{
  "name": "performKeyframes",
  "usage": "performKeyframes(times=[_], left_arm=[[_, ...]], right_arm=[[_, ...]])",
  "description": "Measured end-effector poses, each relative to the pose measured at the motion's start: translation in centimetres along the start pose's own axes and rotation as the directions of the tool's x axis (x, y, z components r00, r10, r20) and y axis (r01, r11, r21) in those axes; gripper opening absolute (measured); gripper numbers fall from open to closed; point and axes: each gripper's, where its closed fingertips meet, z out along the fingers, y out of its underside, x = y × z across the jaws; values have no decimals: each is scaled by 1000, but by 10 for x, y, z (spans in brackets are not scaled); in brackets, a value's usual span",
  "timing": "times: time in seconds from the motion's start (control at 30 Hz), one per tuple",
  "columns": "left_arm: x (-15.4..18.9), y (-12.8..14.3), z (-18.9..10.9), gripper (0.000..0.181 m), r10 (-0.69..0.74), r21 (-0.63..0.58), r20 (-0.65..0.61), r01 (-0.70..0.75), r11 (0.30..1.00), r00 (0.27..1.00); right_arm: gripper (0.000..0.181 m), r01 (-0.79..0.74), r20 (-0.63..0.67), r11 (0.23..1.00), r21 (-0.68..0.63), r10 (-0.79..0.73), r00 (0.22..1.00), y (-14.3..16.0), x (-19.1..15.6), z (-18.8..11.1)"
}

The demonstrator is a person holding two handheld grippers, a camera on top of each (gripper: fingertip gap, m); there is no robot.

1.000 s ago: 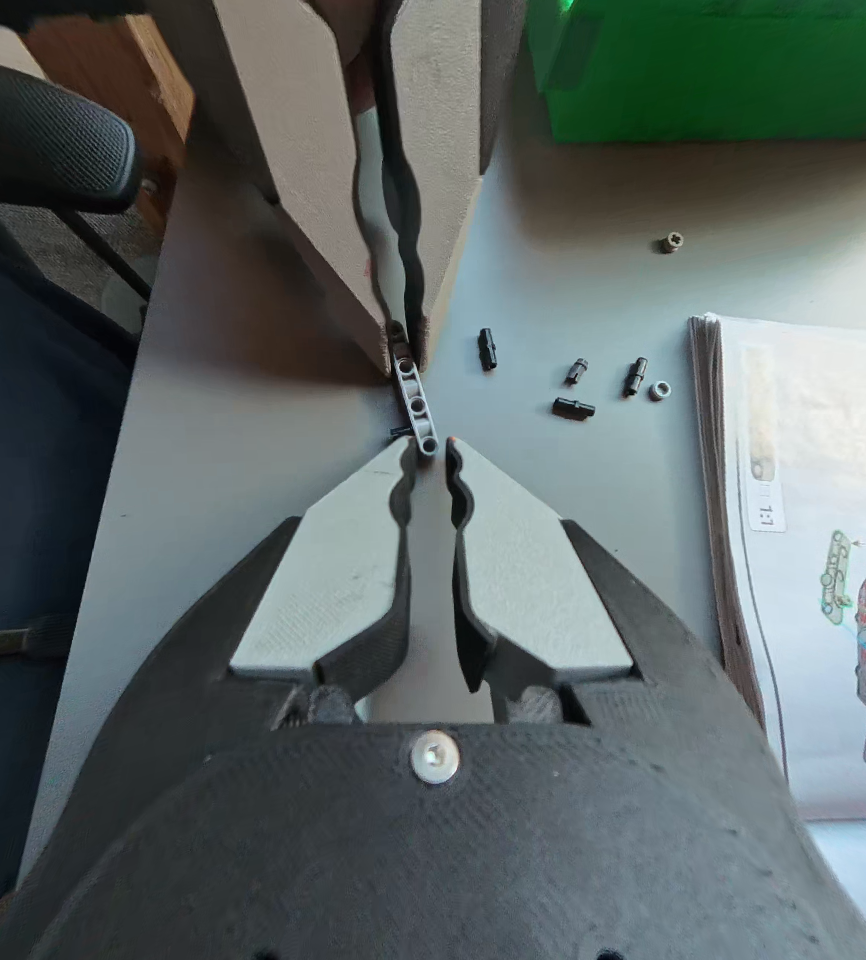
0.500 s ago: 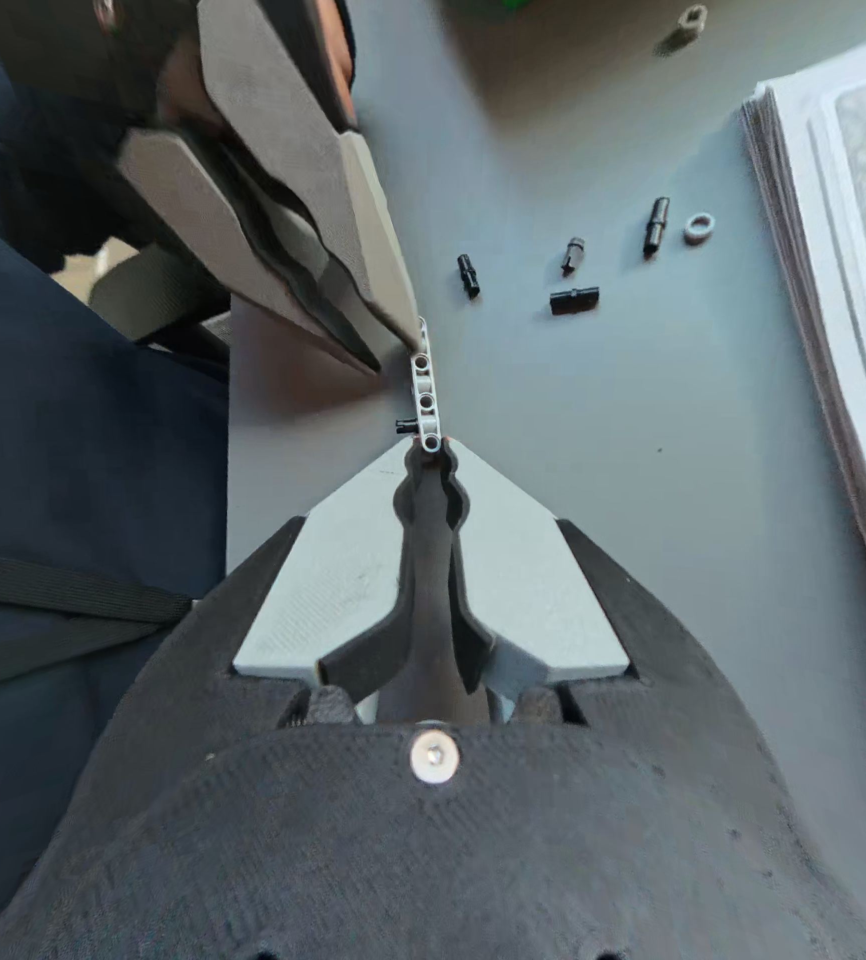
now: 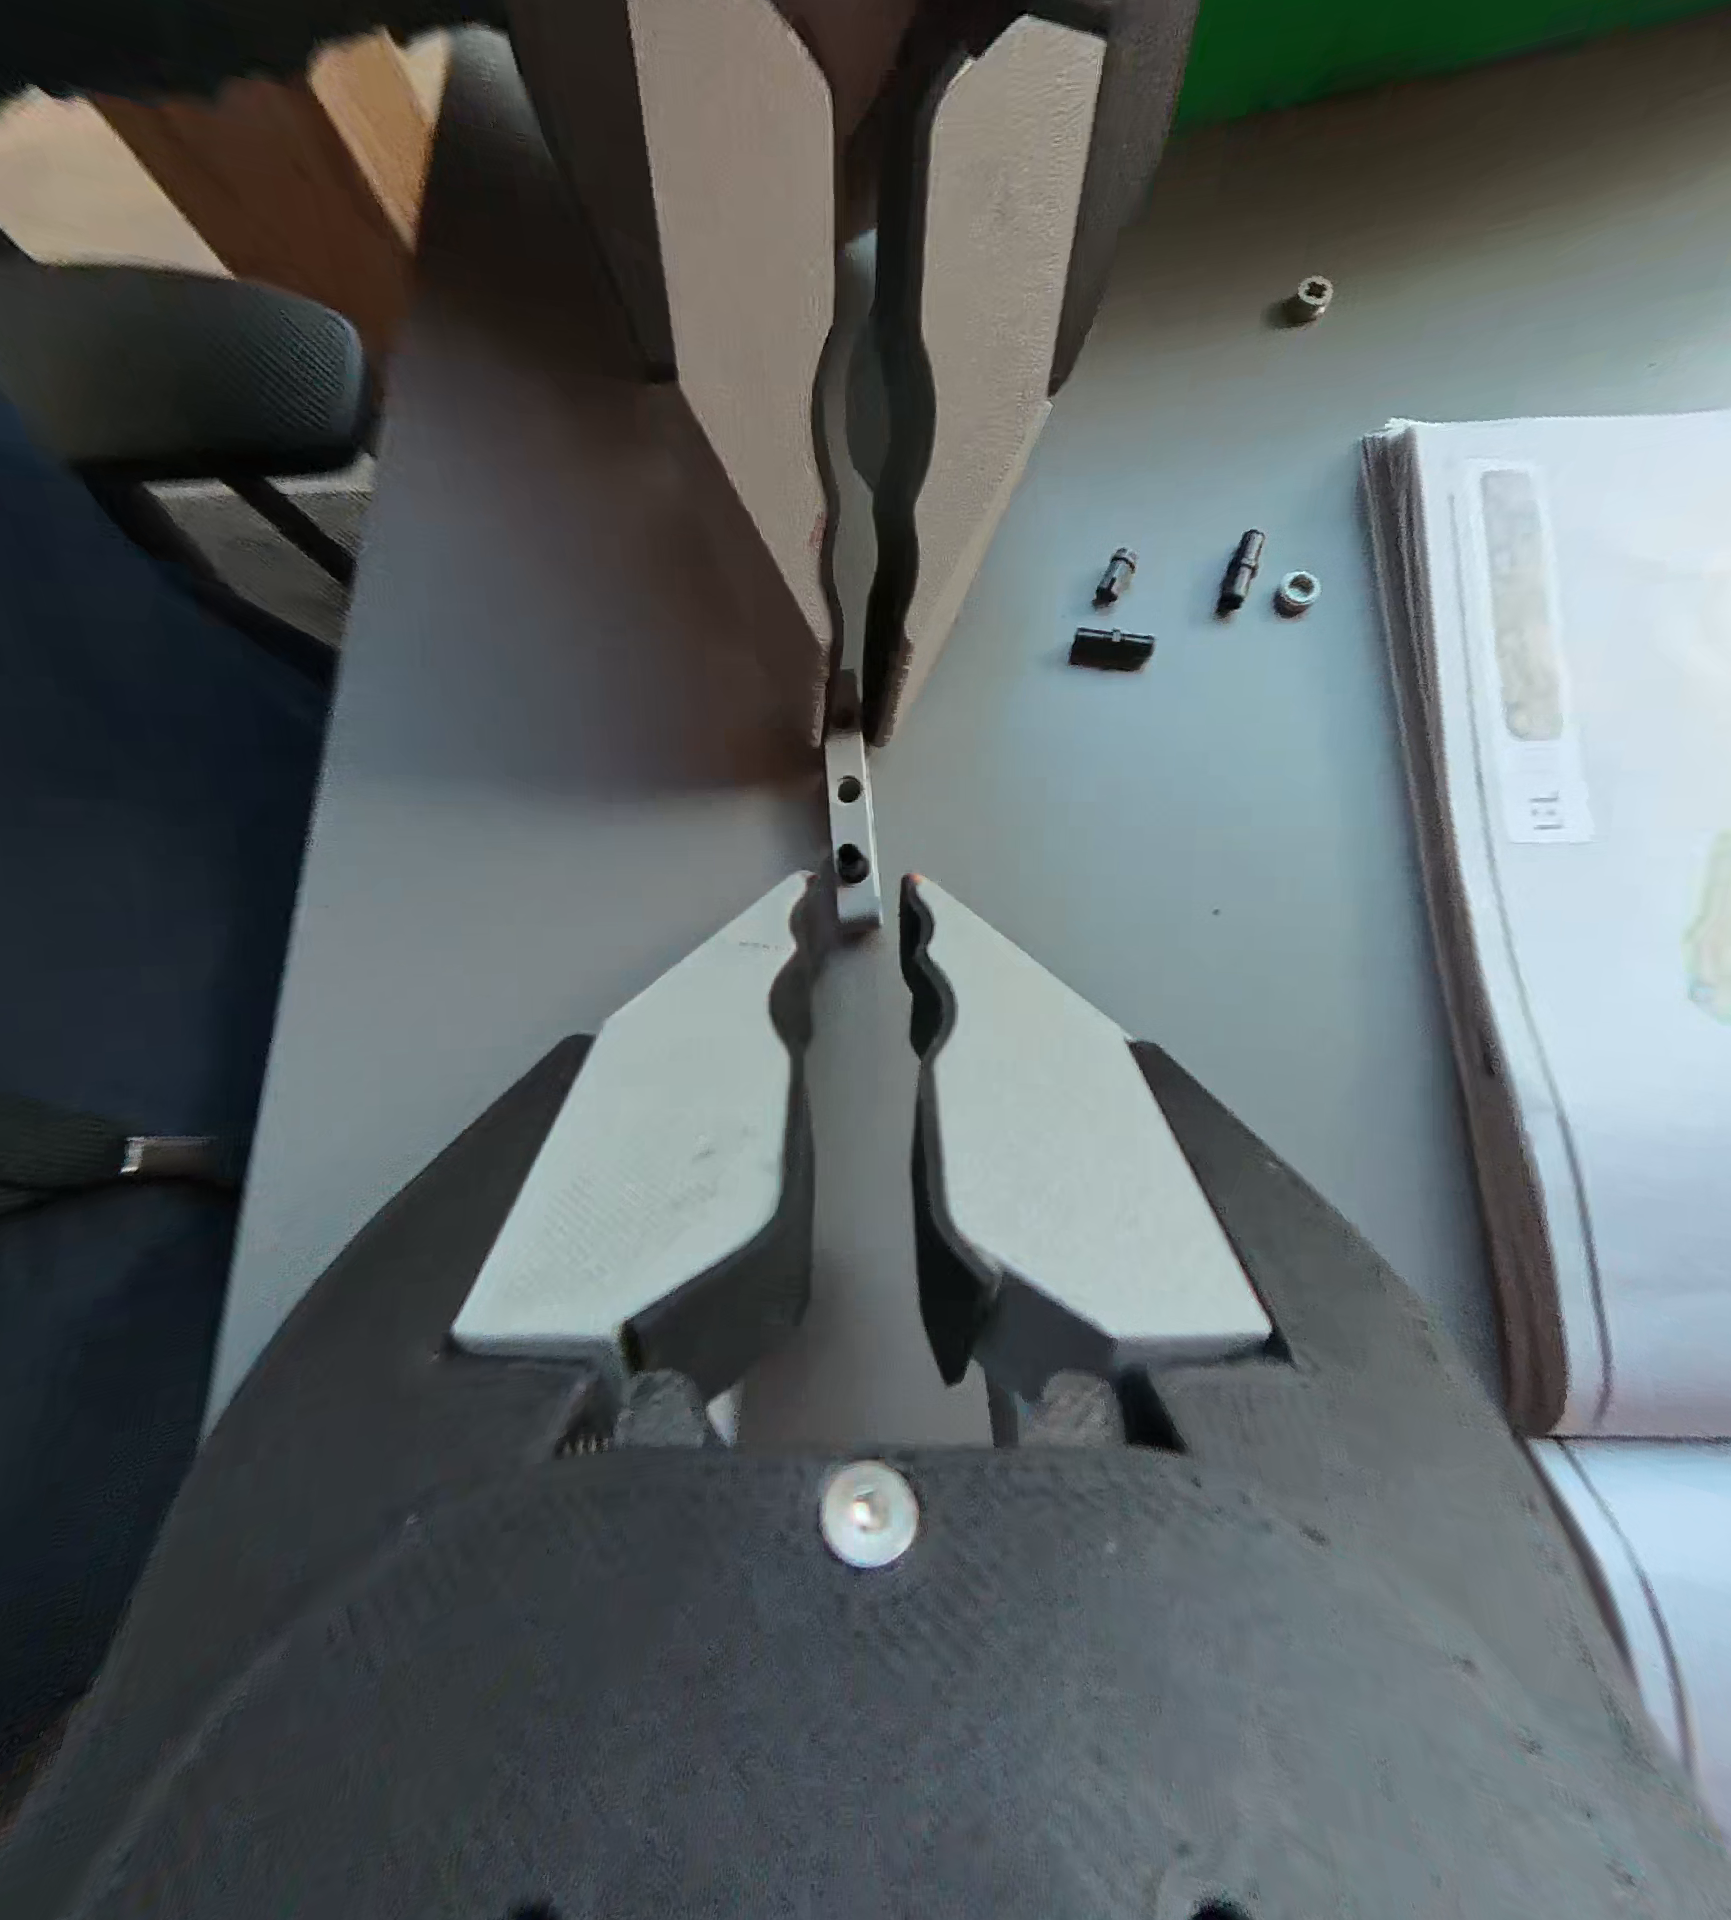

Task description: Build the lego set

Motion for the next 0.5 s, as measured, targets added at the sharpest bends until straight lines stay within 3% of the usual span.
performKeyframes(times=[0.07,0.27,0.5], left_arm=[[0,-2,2,5,-1,15,-11,1,1000,1000],[-1,-8,-2,16,3,74,72,-9,997,997],[-13,-14,-21,38,119,152,359,-184,971,926]], right_arm=[[5,48,-65,998,-37,-50,997,4,5,4],[4,50,-75,997,-57,-54,996,12,5,0],[12,24,-71,999,-37,-26,997,19,6,-9]])
